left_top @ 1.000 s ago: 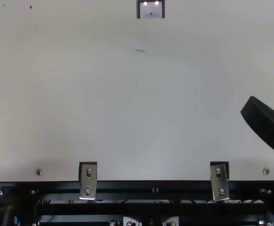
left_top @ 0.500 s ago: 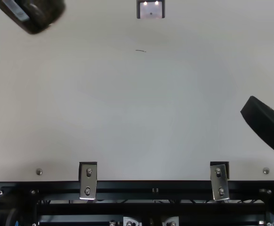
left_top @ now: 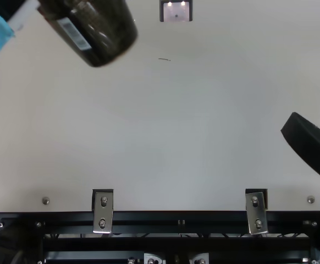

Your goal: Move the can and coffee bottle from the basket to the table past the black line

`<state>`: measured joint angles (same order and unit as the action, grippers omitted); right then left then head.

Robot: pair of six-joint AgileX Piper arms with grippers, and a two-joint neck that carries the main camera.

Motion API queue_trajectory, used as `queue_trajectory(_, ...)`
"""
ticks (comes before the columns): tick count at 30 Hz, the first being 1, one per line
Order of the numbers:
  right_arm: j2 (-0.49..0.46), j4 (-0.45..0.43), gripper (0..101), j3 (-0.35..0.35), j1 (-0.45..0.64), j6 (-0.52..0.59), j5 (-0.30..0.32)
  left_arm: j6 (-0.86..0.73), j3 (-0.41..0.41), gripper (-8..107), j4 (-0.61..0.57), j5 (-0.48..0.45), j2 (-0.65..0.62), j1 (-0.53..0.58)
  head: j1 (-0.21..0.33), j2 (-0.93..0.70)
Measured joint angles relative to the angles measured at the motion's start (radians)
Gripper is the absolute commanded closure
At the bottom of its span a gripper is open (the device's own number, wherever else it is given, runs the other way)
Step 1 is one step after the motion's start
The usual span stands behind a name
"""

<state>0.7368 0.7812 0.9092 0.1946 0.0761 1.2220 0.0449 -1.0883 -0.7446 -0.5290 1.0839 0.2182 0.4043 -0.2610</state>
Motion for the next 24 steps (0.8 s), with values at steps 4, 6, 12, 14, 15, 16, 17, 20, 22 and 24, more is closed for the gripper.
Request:
queue_trajectory(4,0.000,0.000,0,0.000,0.000,0.000,0.000,0.082,-0.026,89,0.042,-0.010,-0.001,0.052,0.000,0.031)
queue_trajectory(6,0.000,0.000,0,0.000,0.000,0.000,0.000,0.123,-0.043,89,0.055,-0.019,-0.001,0.077,0.000,0.051)
queue_trajectory(12,0.000,0.000,0,0.000,0.000,0.000,0.000,0.220,-0.088,89,0.069,-0.046,-0.001,0.134,0.000,0.061)
queue_trajectory(14,0.000,0.000,0,0.000,0.000,0.000,0.000,0.247,-0.099,89,0.071,-0.050,-0.001,0.148,0.000,0.072)
queue_trajectory(15,0.000,0.000,0,0.000,0.000,0.000,0.000,0.260,-0.106,89,0.076,-0.050,-0.001,0.155,0.000,0.077)
queue_trajectory(16,0.000,0.000,0,0.000,0.000,0.000,0.000,0.271,-0.111,89,0.078,-0.050,-0.001,0.162,0.000,0.077)
queue_trajectory(17,0.000,0.000,0,0.000,0.000,0.000,0.000,0.283,-0.115,89,0.084,-0.050,-0.001,0.168,0.000,0.077)
queue_trajectory(20,0.000,0.000,0,0.000,0.000,0.000,0.000,0.311,-0.126,89,0.099,-0.048,-0.001,0.185,-0.005,0.072)
queue_trajectory(22,0.000,0.000,0,0.000,0.000,0.000,0.000,0.320,-0.128,89,0.106,-0.046,-0.001,0.192,-0.005,0.077)
queue_trajectory(24,0.000,0.000,0,0.000,0.000,0.000,0.000,0.320,-0.128,89,0.106,-0.046,-0.001,0.192,-0.005,0.077)
